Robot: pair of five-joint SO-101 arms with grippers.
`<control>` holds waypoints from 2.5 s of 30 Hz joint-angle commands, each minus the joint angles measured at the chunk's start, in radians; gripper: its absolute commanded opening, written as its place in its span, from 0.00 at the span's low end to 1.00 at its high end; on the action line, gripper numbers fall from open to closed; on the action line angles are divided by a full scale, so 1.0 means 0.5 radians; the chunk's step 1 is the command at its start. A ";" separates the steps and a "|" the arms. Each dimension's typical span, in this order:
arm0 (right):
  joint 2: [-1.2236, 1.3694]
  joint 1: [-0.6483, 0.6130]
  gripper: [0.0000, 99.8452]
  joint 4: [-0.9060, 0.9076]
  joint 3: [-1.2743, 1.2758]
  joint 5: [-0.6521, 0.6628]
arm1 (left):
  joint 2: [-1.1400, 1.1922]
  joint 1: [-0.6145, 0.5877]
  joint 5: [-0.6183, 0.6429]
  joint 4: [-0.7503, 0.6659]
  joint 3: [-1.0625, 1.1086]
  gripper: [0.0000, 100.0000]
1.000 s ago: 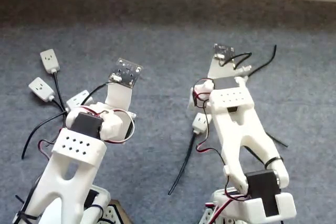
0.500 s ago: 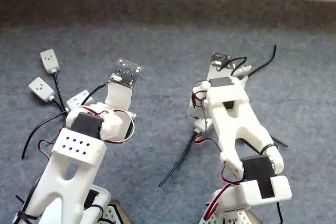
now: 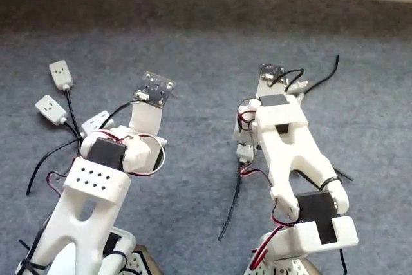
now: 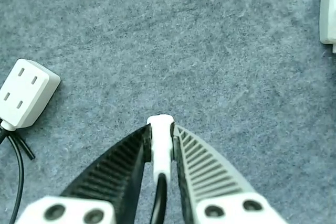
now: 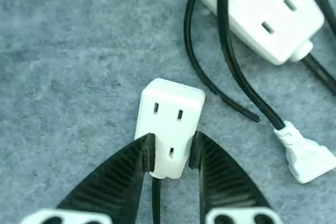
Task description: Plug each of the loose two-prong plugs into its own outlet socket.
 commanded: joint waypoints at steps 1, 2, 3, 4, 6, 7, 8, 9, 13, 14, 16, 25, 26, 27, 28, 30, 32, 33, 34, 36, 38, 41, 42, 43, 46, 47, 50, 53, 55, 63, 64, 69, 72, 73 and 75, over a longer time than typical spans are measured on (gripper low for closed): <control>-0.002 -0.207 0.10 -0.023 -0.063 0.117 | -0.057 0.029 -0.018 -0.046 -0.014 0.01; -0.002 -0.253 0.10 -0.023 -0.069 0.160 | -0.057 0.029 -0.018 -0.046 -0.014 0.01; -0.002 -0.290 0.10 -0.023 -0.069 0.193 | -0.057 0.029 -0.018 -0.046 -0.014 0.01; -0.002 -0.308 0.10 -0.023 -0.066 0.206 | -0.057 0.029 -0.018 -0.046 -0.011 0.01; -0.002 -0.296 0.10 -0.023 -0.054 0.209 | -0.057 0.029 -0.018 -0.046 -0.011 0.01; -0.002 -0.262 0.10 -0.023 -0.054 0.212 | -0.057 0.029 -0.018 -0.046 -0.011 0.01; -0.002 -0.229 0.10 -0.023 -0.054 0.212 | -0.057 0.029 -0.018 -0.046 -0.011 0.01; -0.002 -0.186 0.10 -0.023 -0.054 0.215 | -0.057 0.029 -0.018 -0.046 -0.011 0.01; 0.002 0.008 0.10 -0.023 -0.044 0.252 | -0.057 0.029 -0.018 -0.046 -0.011 0.01; 0.002 0.044 0.10 -0.023 -0.023 0.298 | -0.057 0.029 -0.018 -0.046 -0.011 0.01; 0.002 0.078 0.10 -0.023 0.011 0.350 | -0.057 0.029 -0.018 -0.046 -0.011 0.01; -0.014 0.072 0.18 -0.023 0.020 0.362 | -0.057 0.029 -0.018 -0.046 -0.011 0.01; -0.017 0.072 0.20 -0.023 0.017 0.365 | -0.057 0.029 -0.018 -0.046 -0.011 0.01; -0.017 0.072 0.22 -0.023 0.017 0.365 | -0.057 0.029 -0.018 -0.046 -0.011 0.01; -0.017 0.072 0.23 -0.023 0.017 0.368 | -0.057 0.029 -0.018 -0.046 -0.011 0.01; -0.020 0.069 0.23 -0.023 0.017 0.365 | -0.057 0.029 -0.018 -0.046 -0.011 0.01; -0.023 0.044 0.23 -0.023 0.014 0.362 | -0.057 0.029 -0.018 -0.046 -0.011 0.01; -0.023 0.020 0.23 -0.023 0.014 0.362 | -0.057 0.029 -0.018 -0.046 -0.011 0.01; -0.023 -0.011 0.23 -0.023 0.014 0.359 | -0.057 0.029 -0.018 -0.046 -0.014 0.01; -0.038 -0.066 0.23 -0.029 0.008 0.359 | -0.057 0.029 -0.018 -0.071 -0.011 0.01; -0.112 -0.091 0.23 -0.051 0.002 0.356 | -0.051 0.029 -0.018 -0.098 -0.005 0.01; -0.311 -0.078 0.23 -0.051 0.002 0.356 | -0.048 0.029 -0.018 -0.098 -0.005 0.01; -0.385 -0.075 0.23 -0.048 0.008 0.356 | -0.048 0.029 -0.018 -0.098 -0.005 0.01; -0.453 -0.072 0.23 -0.029 0.020 0.356 | -0.048 0.029 -0.018 -0.101 -0.005 0.01; -0.634 -0.087 0.23 0.017 0.084 0.356 | -0.048 0.029 -0.018 -0.101 -0.005 0.01; -0.677 -0.106 0.23 0.020 0.109 0.356 | -0.048 0.029 -0.018 -0.101 -0.005 0.01; -0.723 -0.149 0.23 0.005 0.183 0.356 | -0.048 0.029 -0.018 -0.101 -0.005 0.01; -0.664 -0.180 0.23 -0.057 0.222 0.301 | -0.048 0.029 -0.018 -0.098 -0.005 0.01; -0.588 -0.180 0.23 -0.146 0.253 0.242 | -0.048 0.029 -0.018 -0.098 -0.005 0.01; -0.272 -0.183 0.23 -0.330 0.262 0.077 | -0.048 0.029 -0.018 -0.101 -0.005 0.01; -0.278 -0.195 0.23 -0.330 0.265 0.077 | -0.048 0.029 -0.018 -0.101 -0.005 0.01; -0.238 -0.207 0.23 -0.373 0.281 0.074 | -0.048 0.029 -0.018 -0.101 -0.002 0.01; -0.137 -0.204 0.23 -0.480 0.311 0.074 | -0.048 0.029 -0.015 -0.101 -0.002 0.01; -0.084 -0.207 0.23 -0.496 0.327 0.074 | -0.048 0.029 -0.015 -0.101 -0.002 0.01; 0.017 -0.204 0.23 -0.502 0.336 0.074 | -0.048 0.029 -0.015 -0.101 -0.002 0.01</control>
